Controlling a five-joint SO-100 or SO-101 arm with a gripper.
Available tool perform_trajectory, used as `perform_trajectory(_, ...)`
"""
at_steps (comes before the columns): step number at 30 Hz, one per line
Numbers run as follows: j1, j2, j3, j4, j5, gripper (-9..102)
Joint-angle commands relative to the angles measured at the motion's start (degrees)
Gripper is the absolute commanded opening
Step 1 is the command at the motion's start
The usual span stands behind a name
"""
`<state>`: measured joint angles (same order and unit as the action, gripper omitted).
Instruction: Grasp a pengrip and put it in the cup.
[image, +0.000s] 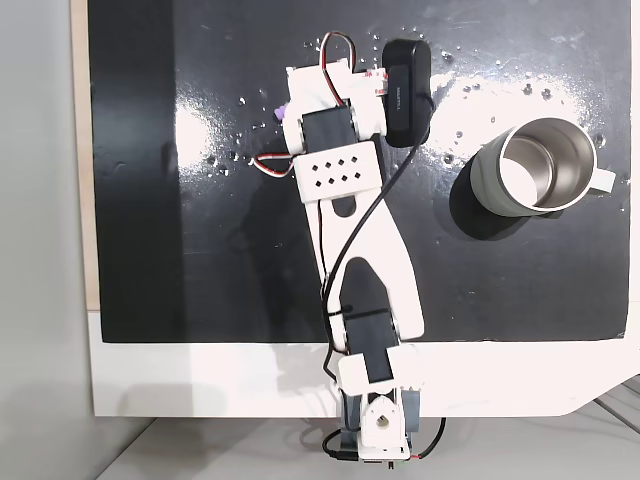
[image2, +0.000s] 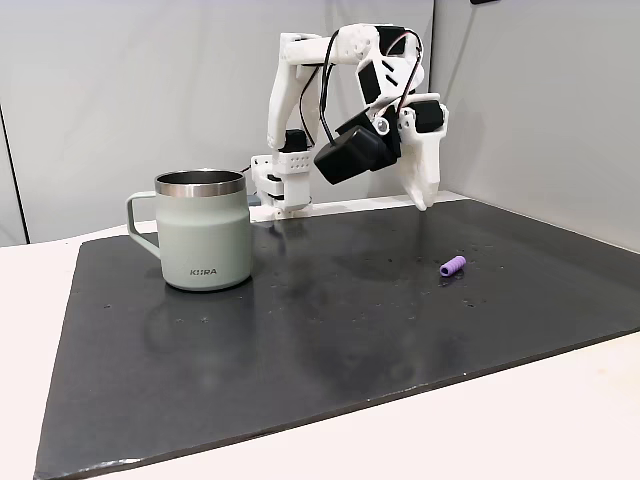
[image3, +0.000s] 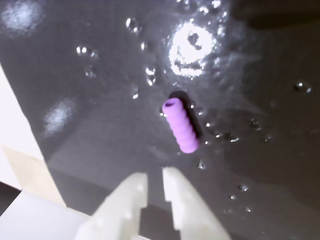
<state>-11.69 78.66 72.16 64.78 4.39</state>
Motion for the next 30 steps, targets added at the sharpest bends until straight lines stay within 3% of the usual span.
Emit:
perform_trajectory(1, 0.0, -3.78, -9.76, 3.16, 0.44, 0)
perform_trajectory(8, -0.88, -17.58, -27.69, 11.87, 0.44, 0)
perform_trajectory(22, -5.36, -25.75, -35.86, 13.89, -1.32, 4)
perform_trajectory(30, -5.27, -27.25, -35.86, 14.85, -1.49, 18)
